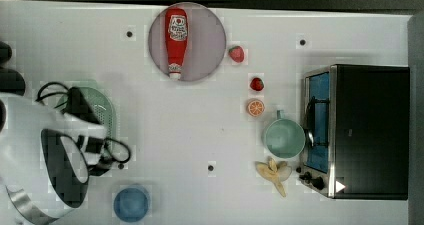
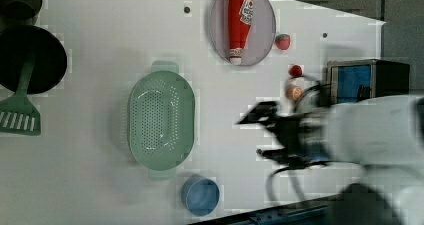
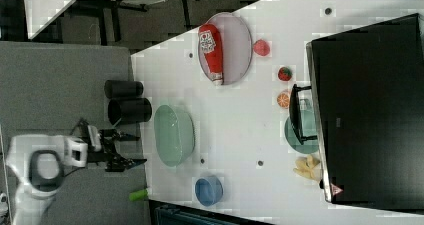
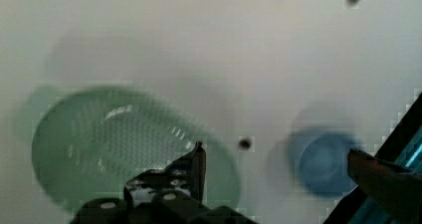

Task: Drag strainer left to right.

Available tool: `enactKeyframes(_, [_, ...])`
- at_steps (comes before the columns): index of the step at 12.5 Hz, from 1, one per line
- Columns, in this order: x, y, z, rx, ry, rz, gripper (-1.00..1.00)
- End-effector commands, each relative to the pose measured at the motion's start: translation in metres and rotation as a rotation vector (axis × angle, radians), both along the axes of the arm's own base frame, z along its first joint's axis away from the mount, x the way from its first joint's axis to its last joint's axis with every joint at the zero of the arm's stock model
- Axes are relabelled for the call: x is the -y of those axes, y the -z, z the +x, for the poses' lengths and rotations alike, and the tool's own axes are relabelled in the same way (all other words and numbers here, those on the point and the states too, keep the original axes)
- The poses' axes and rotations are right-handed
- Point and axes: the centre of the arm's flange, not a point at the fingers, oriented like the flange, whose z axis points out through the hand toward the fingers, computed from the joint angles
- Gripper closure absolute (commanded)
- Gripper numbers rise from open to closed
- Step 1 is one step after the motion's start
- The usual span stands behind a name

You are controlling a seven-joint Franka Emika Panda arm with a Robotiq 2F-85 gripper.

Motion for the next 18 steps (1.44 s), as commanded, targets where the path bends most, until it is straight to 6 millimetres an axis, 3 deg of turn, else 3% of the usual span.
enactKeyframes(1, [-0.017,0.027,0.002,0.031,0.29,0.0,-1.0])
enactKeyframes(5, [-0.025,0.126,0.005,0.01,0.444,0.083,-1.0])
enactKeyframes(10, [-0.017,0.206,0.006,0.034,0.517,0.199,-1.0])
enactKeyframes(15, [-0.007,0.257,0.011,0.055,0.557,0.205,-1.0])
enactKeyframes(18, [-0.001,0.266,0.009,0.065,0.554,0.178,-1.0])
